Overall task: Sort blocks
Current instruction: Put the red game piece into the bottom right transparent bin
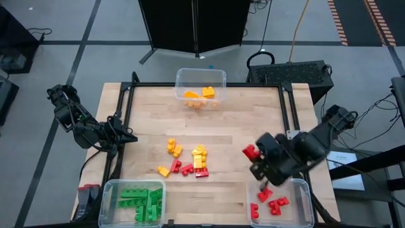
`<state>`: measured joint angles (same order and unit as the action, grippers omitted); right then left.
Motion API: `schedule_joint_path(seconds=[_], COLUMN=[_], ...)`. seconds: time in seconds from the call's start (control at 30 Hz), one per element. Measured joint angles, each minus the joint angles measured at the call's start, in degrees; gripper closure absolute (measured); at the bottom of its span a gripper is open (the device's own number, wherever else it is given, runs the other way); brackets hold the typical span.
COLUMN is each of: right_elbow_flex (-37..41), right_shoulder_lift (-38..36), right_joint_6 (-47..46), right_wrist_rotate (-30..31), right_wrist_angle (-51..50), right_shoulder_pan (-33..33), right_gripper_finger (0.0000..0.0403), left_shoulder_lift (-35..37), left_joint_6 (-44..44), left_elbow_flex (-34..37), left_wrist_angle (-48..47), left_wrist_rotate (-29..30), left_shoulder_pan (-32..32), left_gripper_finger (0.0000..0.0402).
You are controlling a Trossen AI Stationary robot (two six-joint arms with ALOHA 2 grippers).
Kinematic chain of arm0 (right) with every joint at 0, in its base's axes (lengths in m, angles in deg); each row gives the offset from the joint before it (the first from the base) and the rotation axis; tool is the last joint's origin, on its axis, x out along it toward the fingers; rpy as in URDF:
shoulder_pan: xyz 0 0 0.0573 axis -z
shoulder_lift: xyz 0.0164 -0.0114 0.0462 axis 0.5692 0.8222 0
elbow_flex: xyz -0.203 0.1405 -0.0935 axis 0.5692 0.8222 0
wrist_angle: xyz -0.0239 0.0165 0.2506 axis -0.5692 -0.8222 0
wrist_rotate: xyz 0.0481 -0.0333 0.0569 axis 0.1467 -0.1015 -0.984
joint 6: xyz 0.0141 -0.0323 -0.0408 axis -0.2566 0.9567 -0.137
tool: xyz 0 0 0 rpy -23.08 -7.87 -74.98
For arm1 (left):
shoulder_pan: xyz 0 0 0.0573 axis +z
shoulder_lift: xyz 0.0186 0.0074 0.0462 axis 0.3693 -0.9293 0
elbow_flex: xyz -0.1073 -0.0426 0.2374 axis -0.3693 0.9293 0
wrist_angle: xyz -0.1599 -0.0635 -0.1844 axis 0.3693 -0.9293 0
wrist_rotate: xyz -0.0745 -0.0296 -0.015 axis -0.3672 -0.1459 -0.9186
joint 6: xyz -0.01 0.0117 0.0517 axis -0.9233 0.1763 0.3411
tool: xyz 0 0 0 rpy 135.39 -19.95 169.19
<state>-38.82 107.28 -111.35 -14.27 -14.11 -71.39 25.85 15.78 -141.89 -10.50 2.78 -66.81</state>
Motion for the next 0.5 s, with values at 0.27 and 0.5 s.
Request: schedule_joint_path(seconds=[0.27, 0.5], right_elbow_flex=[0.02, 0.04], right_shoulder_lift=[1.62, 5.09], right_joint_6=[-19.34, -33.69], right_wrist_rotate=[-0.48, -7.01], right_wrist_angle=[-2.10, -3.33], right_shoulder_pan=[-13.77, -22.22], right_gripper_finger=[0.0240, 0.0240], left_shoulder_lift=[0.00, -0.02], left_joint_6=[0.00, 0.00], left_elbow_flex=[0.00, 0.00], left_wrist_angle=[0.00, -0.02], left_wrist_rotate=[-0.04, -0.04], left_shoulder_pan=[0.01, 0.01], left_gripper_finger=[0.0398, 0.0398])
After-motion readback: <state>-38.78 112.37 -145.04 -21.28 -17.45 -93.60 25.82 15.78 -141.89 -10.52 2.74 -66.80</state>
